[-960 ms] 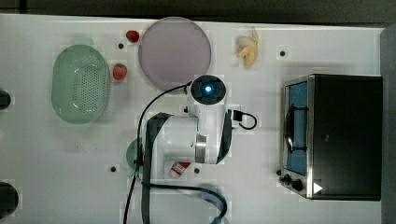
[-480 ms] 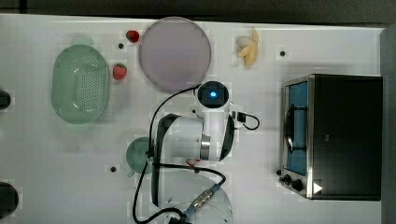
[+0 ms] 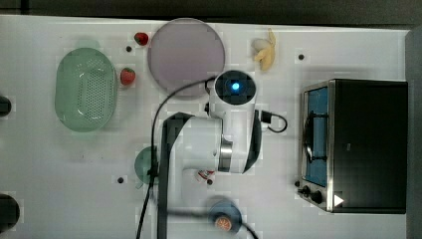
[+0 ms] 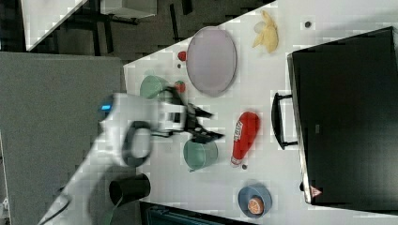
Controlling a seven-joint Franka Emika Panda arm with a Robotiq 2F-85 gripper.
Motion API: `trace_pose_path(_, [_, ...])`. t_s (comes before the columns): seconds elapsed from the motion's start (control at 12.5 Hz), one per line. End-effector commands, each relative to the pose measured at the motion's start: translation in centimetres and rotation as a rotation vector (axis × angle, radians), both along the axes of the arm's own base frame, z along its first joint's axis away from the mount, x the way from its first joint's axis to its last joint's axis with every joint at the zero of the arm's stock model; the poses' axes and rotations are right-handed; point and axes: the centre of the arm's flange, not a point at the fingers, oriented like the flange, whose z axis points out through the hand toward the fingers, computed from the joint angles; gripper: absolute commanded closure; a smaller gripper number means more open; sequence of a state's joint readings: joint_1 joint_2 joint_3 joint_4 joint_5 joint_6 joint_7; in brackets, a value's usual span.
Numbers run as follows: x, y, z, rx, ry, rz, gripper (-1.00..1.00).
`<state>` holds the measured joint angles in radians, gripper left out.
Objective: Pick Ketchup from oven and place it on table.
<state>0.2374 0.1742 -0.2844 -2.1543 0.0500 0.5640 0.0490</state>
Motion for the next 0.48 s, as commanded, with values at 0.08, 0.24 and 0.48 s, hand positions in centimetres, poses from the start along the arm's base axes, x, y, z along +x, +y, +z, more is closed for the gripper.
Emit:
trace_pose_path(0.08, [1.3, 0.9, 16.5, 0.066, -0.198, -0.001, -1.00])
trace_pose_path(0.24, [0.8, 1.1, 23.0, 0.073, -0.239, 0.019, -1.00])
trace_pose_path(0.48, [-0.6, 0.8, 29.7, -0.016, -0.227, 0.064, -1.00])
